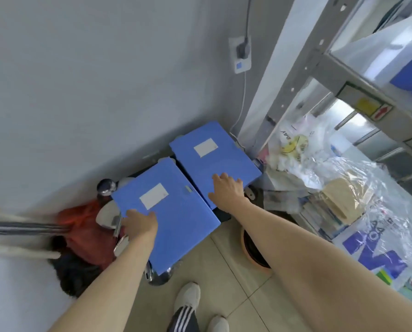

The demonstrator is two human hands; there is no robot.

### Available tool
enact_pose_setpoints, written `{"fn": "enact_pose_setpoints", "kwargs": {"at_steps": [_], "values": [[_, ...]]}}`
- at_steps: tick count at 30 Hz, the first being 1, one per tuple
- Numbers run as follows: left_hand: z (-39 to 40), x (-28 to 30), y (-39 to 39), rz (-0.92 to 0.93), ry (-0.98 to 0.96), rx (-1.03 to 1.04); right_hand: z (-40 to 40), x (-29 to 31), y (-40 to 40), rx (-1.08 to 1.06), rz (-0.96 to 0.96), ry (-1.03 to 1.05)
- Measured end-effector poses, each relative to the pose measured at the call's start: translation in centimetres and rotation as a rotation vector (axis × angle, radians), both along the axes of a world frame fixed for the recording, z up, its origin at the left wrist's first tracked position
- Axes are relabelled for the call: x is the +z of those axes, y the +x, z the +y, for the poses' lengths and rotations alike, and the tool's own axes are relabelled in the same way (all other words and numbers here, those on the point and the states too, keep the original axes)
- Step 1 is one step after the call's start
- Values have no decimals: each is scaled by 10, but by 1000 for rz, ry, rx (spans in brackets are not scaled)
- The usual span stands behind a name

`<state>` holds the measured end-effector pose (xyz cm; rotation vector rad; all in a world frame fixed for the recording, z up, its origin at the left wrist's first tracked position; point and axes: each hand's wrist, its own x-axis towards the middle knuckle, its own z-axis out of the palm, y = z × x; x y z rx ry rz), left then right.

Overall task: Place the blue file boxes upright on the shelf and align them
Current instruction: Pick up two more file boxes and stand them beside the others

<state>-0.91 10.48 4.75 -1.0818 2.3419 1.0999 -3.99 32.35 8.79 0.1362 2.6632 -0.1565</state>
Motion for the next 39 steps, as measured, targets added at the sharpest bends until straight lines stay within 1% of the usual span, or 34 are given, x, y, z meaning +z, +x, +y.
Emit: {"fn": "enact_pose_setpoints", "kwargs": {"at_steps": [3,5,7,10,13,17,19,21,26,30,33,36,39], "values": [[-29,-44,11,-135,-11,23,-12,-42,-19,82,-47,92],[-42,-67,15,-201,85,64,-18,-67,-33,91,-43,118],[-51,-85,16,-168,240,101,-23,-86,-46,82,-14,148],[-58,-109,15,-65,446,157,-28,-107,-64,58,41,169],[-63,-121,13,-28,475,171,-32,-120,-77,55,50,187],[-68,-123,15,4,518,206,-37,-130,-78,68,78,281],[-71,-118,18,60,560,217,-36,-133,-75,63,103,292],[-73,-107,21,158,629,231,-39,-137,-72,57,128,275],[-94,-90,30,295,595,210,-52,-145,-64,68,134,288],[-112,-84,30,330,534,238,-65,-160,-62,127,145,422],[-122,-90,29,336,520,265,-67,-169,-60,145,153,517],[-123,-97,28,336,538,292,-62,-171,-62,128,160,539],[-117,-101,24,348,561,320,-58,-173,-64,88,170,511]]}}
